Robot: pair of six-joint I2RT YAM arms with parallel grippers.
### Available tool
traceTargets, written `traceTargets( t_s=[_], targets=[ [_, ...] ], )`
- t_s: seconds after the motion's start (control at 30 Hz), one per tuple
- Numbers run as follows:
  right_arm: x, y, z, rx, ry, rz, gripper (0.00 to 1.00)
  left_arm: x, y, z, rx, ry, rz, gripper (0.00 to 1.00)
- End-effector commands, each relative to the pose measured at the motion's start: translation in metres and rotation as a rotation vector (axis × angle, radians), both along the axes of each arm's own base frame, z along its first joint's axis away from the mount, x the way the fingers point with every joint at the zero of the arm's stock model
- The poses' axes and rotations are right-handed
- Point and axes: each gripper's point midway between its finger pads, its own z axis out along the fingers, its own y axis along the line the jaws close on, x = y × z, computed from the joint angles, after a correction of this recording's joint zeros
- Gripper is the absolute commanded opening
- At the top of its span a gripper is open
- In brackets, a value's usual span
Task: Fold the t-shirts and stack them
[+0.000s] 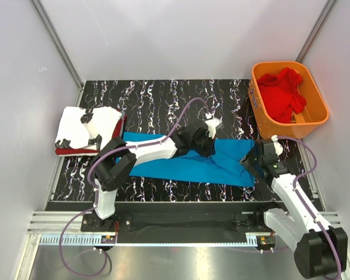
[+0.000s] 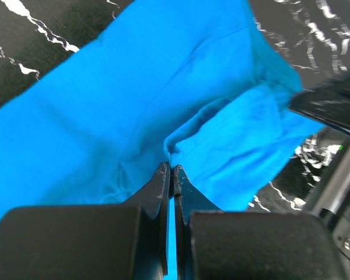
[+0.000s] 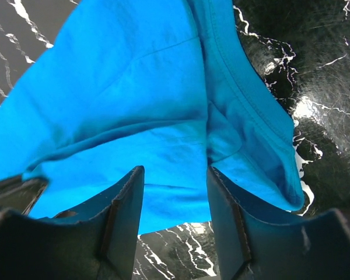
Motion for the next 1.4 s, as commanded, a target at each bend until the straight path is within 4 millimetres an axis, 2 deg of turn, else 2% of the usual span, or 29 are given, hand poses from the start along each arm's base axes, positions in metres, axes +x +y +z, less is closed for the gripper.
traceTargets(
  t_s=[0.0,0.03,0.1,0.13,0.2,0.23,0.37,0.57,0.63,0.77,0.97,1.07,1.27,1.3,1.37],
  targets=[
    [0.01,0.002,0.006,-0.012,-0.026,0.025,0.55,-0.006,-0.011,0.027,-0.132,-0.013,-0.008,0.0],
    [0.011,0.003,0.006,-0.01,-0.025,0.023,0.55,-0.013,-0.005,0.015,-0.121,0.01,-0.008,0.0],
    [0.012,0.002,0.003,-0.017,-0.02,0.026,0.55,-0.018,-0.005,0.019,-0.16,0.016,-0.01,0.0],
    [0.012,0.002,0.004,-0.018,-0.021,0.027,0.55,-0.023,0.0,0.011,-0.154,0.03,-0.01,0.0],
    [0.014,0.0,0.004,-0.033,-0.019,0.025,0.56,-0.027,0.001,0.013,-0.178,0.036,-0.013,0.0],
    [0.016,0.0,0.005,-0.032,-0.025,0.027,0.56,-0.031,0.004,0.006,-0.168,0.05,-0.017,0.0],
    [0.021,0.004,0.003,-0.031,-0.02,0.058,0.56,-0.038,0.011,-0.002,-0.156,0.065,-0.013,0.0],
    [0.029,0.013,-0.005,-0.022,0.004,0.119,0.54,-0.042,0.019,-0.006,-0.151,0.067,-0.004,0.01],
    [0.033,0.022,-0.004,0.002,-0.011,0.171,0.53,-0.043,0.02,-0.007,-0.149,0.069,-0.004,0.03],
    [0.038,0.024,-0.008,-0.004,0.003,0.196,0.53,-0.044,0.022,-0.009,-0.152,0.066,-0.001,0.03],
    [0.038,0.024,-0.017,-0.019,0.035,0.213,0.54,-0.045,0.023,-0.009,-0.153,0.064,-0.006,0.04],
    [0.035,0.035,-0.019,0.036,0.042,0.249,0.55,-0.046,0.025,-0.011,-0.151,0.066,-0.005,0.06],
    [0.02,0.068,-0.006,0.2,0.03,0.38,0.4,-0.048,0.026,-0.014,-0.148,0.071,-0.005,0.08],
    [0.016,0.07,-0.005,0.214,0.036,0.387,0.33,-0.048,0.026,-0.013,-0.15,0.072,-0.004,0.09],
    [0.01,0.074,0.003,0.241,0.022,0.41,0.26,-0.048,0.025,-0.012,-0.154,0.077,-0.005,0.11]
  ],
)
